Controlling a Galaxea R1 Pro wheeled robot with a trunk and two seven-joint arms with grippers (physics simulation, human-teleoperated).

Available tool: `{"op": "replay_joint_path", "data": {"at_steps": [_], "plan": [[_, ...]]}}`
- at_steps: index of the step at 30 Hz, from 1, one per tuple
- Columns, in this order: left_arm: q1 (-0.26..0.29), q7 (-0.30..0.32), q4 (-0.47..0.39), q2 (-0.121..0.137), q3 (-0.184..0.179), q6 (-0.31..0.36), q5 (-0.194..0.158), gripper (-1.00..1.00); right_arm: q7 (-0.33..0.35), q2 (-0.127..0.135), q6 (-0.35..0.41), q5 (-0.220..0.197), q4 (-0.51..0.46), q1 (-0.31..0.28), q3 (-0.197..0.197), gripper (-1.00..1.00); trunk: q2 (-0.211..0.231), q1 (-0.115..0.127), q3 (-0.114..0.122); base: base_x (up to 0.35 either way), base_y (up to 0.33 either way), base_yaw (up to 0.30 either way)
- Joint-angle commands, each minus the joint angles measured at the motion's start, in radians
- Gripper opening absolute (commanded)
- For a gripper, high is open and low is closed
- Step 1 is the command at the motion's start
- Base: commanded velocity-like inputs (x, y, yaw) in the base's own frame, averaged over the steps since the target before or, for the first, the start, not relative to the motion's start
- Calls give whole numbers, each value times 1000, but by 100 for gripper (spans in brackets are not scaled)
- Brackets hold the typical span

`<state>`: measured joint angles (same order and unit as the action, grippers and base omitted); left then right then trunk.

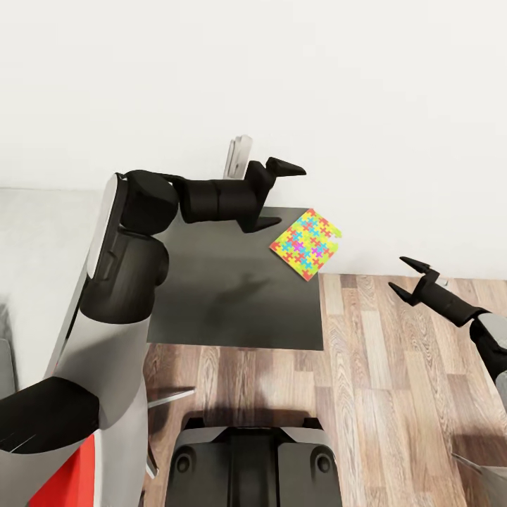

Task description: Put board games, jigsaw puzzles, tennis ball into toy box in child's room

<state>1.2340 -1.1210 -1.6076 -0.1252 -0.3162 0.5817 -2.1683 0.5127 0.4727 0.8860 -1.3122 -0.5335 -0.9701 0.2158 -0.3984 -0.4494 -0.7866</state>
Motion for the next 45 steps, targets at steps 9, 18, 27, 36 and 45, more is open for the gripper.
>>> {"op": "replay_joint_path", "data": {"at_steps": [9,18,27,36,45], "plan": [[1,-7,0,-1,2,6,-4,100,4,-22,6,4,-17,-1,-30,100,-2,-1,-1,0,0,7],[1,-6,0,0,2,6,-4,100,5,-38,4,4,-25,-3,-79,100,-2,-1,-1,0,0,2],[1,-6,0,1,3,6,-4,100,6,-44,3,5,-26,-4,-94,100,-2,-1,-1,0,0,89],[1,-6,0,0,3,6,-4,100,6,-44,2,5,-27,-4,-97,100,-2,-1,-1,0,0,218],[2,-6,0,0,3,6,-4,100,6,-44,3,5,-27,-4,-98,100,-2,-1,-1,0,0,238]]}}
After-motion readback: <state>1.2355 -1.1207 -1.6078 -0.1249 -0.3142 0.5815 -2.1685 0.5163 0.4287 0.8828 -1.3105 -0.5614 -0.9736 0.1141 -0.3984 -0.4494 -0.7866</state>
